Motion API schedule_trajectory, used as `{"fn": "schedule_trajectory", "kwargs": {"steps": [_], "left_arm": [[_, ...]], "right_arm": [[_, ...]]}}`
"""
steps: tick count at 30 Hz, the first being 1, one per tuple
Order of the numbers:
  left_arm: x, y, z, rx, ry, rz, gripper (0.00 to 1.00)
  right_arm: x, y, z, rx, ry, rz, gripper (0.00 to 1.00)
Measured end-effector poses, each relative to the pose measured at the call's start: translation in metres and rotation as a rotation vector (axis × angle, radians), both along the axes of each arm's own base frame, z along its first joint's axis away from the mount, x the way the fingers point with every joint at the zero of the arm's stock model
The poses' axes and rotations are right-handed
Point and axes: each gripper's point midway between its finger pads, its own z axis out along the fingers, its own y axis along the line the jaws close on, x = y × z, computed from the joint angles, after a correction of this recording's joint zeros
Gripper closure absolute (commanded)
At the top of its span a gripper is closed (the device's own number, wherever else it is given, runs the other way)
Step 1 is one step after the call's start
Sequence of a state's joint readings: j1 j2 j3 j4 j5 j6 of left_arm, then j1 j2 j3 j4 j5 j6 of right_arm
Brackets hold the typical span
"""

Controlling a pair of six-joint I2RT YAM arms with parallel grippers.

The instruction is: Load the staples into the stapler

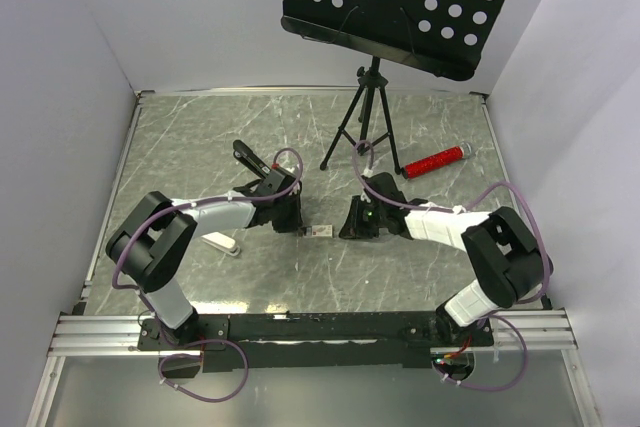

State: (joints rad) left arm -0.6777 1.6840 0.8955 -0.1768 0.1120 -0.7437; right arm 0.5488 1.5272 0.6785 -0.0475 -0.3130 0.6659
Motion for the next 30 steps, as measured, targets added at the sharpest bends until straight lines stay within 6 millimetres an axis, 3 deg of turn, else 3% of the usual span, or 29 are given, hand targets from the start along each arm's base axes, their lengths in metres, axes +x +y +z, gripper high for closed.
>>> {"fn": "schedule_trajectory", "kwargs": {"steps": [3, 9, 15, 22, 30], "left_arm": [[0.002, 0.001, 0.002, 0.012, -0.002, 0.004, 0.99], [0.007, 0.0, 0.007, 0.029, -0.021, 0.001, 0.99], [0.005, -0.001, 0.003, 0.042, -0.012, -0.013, 0.99], [0.004, -0.001, 0.0, 0.049, -0.004, -0.015, 0.99], [0.004, -0.001, 0.0, 0.05, -0.004, -0.014, 0.99]], "right_arm": [[0.001, 0.006, 0.006, 0.045, -0.02, 0.0, 0.57], [0.006, 0.017, 0.016, 0.124, -0.045, 0.003, 0.57], [0.012, 0.029, 0.018, 0.185, -0.044, -0.001, 0.57], [0.012, 0.027, 0.008, 0.171, -0.016, -0.023, 0.59], [0.012, 0.029, 0.003, 0.18, -0.008, -0.023, 0.7]]}}
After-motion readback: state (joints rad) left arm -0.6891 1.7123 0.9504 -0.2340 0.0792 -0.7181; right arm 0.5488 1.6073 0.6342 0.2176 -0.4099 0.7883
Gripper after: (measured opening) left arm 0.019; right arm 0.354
